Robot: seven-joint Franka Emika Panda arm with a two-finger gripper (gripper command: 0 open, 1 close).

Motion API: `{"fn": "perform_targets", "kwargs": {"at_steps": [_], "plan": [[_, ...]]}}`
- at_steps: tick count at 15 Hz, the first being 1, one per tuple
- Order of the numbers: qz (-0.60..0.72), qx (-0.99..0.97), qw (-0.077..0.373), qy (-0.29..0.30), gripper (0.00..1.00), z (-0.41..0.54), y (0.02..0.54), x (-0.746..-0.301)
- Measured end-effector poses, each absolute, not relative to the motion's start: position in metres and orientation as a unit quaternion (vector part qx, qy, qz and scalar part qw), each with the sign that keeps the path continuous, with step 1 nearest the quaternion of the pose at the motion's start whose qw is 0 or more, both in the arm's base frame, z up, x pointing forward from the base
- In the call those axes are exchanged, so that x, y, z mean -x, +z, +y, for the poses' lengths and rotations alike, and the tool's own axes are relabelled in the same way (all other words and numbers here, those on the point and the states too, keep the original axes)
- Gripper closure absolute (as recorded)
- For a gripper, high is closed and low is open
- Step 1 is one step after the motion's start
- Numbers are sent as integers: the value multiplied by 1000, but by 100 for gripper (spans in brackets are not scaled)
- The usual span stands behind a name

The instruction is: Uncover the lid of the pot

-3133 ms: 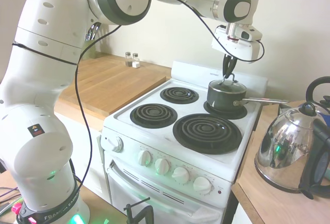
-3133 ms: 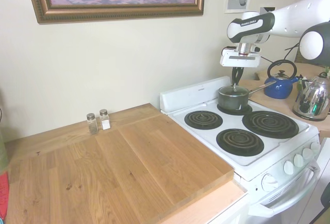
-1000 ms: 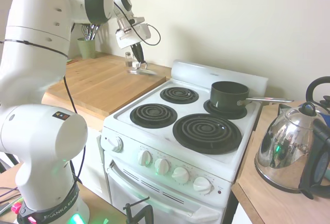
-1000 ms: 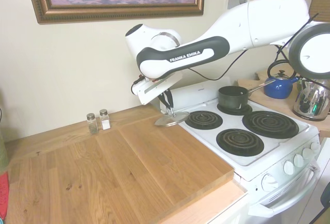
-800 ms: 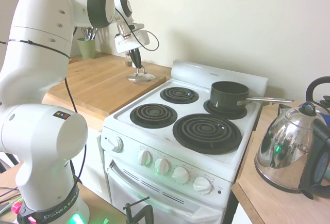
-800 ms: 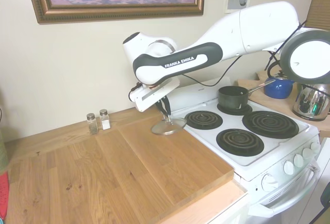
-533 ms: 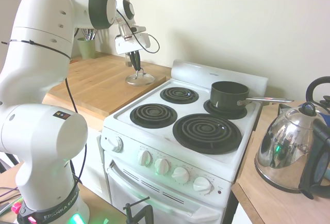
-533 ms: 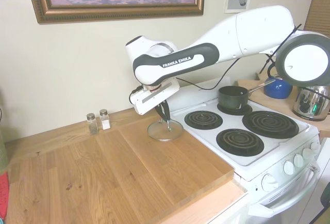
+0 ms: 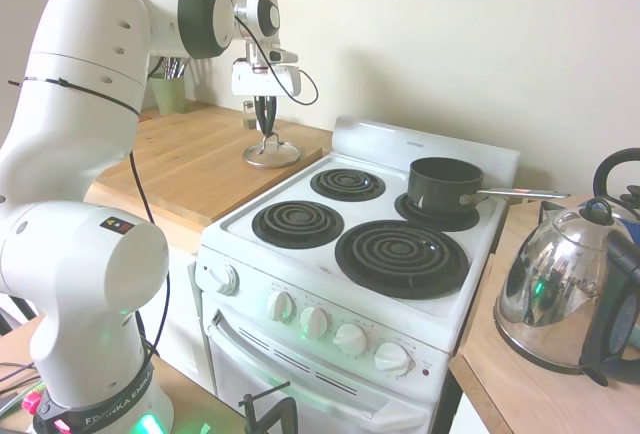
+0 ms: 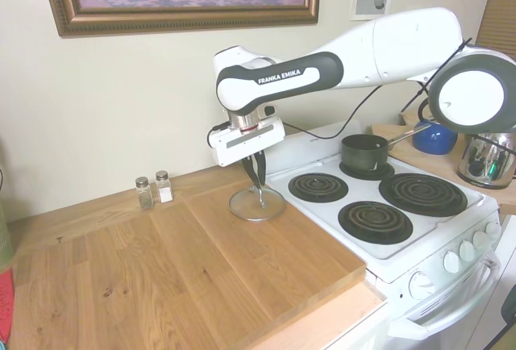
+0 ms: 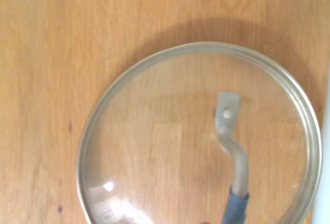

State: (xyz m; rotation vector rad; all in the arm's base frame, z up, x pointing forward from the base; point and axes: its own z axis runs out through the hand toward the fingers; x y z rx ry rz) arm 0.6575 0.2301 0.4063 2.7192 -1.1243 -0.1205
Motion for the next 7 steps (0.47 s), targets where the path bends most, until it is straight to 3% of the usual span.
{"fn": "perform_targets", "kwargs": {"at_steps": [4,7], "plan": [[-381,-919,95,-36,0,229,407,-660],[-390,-917,80,6,0,227,430,-664]]}}
